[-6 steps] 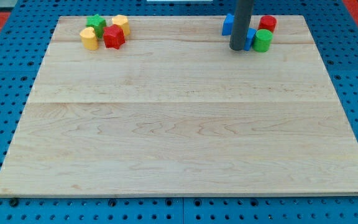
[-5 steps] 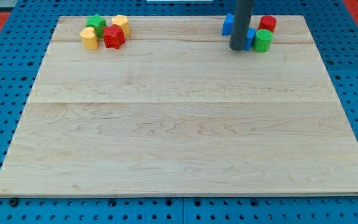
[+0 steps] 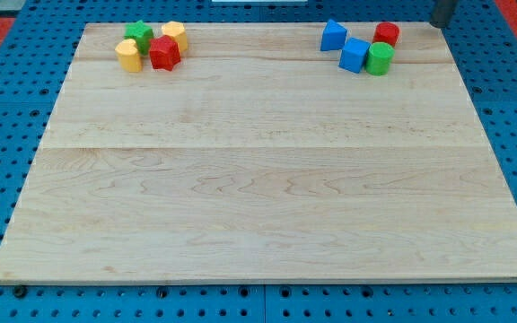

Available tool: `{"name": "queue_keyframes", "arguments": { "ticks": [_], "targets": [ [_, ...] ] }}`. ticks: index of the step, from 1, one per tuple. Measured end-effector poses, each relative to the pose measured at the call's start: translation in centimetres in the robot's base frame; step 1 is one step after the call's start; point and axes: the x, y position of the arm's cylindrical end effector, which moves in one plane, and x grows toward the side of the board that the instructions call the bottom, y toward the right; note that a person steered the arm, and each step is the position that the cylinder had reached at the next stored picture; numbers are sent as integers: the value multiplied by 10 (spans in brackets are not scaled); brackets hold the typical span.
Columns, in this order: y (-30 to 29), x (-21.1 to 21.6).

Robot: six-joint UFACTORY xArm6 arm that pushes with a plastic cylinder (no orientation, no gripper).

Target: Push the group of blocks towards center

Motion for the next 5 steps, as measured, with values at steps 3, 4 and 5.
{"name": "queue_keyframes", "arguments": {
  "ticks": [3,4,5],
  "targets": [
    [-70,6],
    [-94,22],
    [-124,57]
  ]
}}
